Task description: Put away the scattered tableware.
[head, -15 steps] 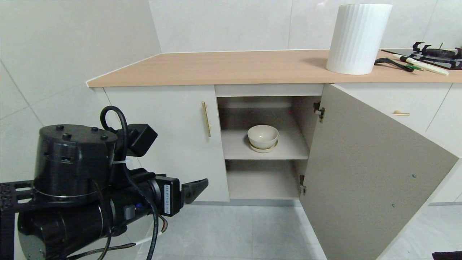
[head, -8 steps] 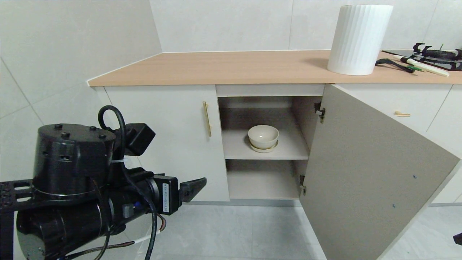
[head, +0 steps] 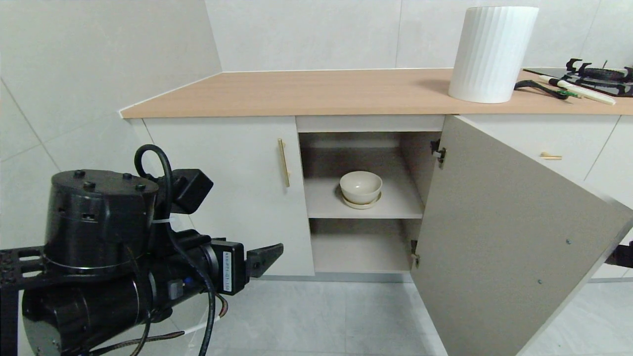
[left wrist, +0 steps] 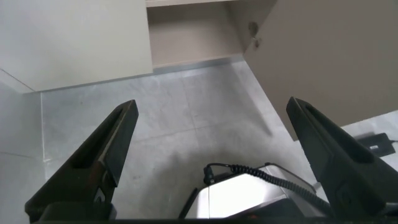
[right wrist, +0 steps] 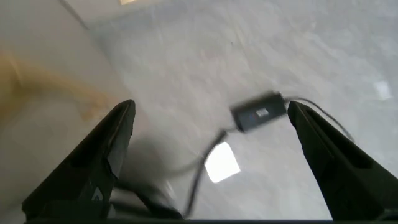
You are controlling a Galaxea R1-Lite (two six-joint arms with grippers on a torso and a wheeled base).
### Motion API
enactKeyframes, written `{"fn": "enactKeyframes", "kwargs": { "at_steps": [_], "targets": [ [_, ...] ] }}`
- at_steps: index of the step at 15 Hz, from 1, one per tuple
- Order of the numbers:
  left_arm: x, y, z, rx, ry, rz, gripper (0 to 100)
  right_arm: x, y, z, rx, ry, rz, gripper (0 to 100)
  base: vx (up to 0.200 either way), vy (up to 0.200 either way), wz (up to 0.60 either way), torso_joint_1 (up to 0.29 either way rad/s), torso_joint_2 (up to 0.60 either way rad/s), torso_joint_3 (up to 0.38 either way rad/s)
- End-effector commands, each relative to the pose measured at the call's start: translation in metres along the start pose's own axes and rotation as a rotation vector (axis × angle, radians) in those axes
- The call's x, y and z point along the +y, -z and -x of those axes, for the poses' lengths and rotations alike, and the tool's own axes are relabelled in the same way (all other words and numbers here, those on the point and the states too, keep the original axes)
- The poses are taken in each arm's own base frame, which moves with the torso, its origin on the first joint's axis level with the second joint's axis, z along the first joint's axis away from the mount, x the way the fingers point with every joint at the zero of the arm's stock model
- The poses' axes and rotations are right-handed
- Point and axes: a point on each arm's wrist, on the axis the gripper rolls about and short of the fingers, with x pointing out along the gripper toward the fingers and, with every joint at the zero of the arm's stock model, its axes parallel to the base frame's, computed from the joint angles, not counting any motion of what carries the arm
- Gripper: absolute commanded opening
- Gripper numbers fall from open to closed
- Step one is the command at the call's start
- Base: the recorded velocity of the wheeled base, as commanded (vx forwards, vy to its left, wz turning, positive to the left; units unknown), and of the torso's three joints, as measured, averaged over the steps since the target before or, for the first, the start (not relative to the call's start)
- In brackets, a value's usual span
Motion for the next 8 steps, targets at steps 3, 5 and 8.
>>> {"fn": "enactKeyframes", "kwargs": {
  "at_steps": [3, 5, 8],
  "targets": [
    [0.0, 0.001, -0.001, 0.002, -0.001, -0.001, 100, 0.011, -0.006, -0.025, -0.001, 0.0, -0.082, 100, 0.0, 0.0, 0.0, 0.0, 0.0, 0.0],
    [0.0, 0.001, -0.001, 0.002, -0.001, -0.001, 100, 0.016, -0.005, -0.026, -0.005, -0.016, -0.081, 100, 0.0, 0.0, 0.0, 0.0, 0.0, 0.0],
    [0.0, 0.0, -0.001, 0.001, 0.0, 0.001, 100, 0.031, 0.001, -0.019, -0.005, -0.083, -0.077, 100, 0.0, 0.0, 0.0, 0.0, 0.0, 0.0]
  ]
}}
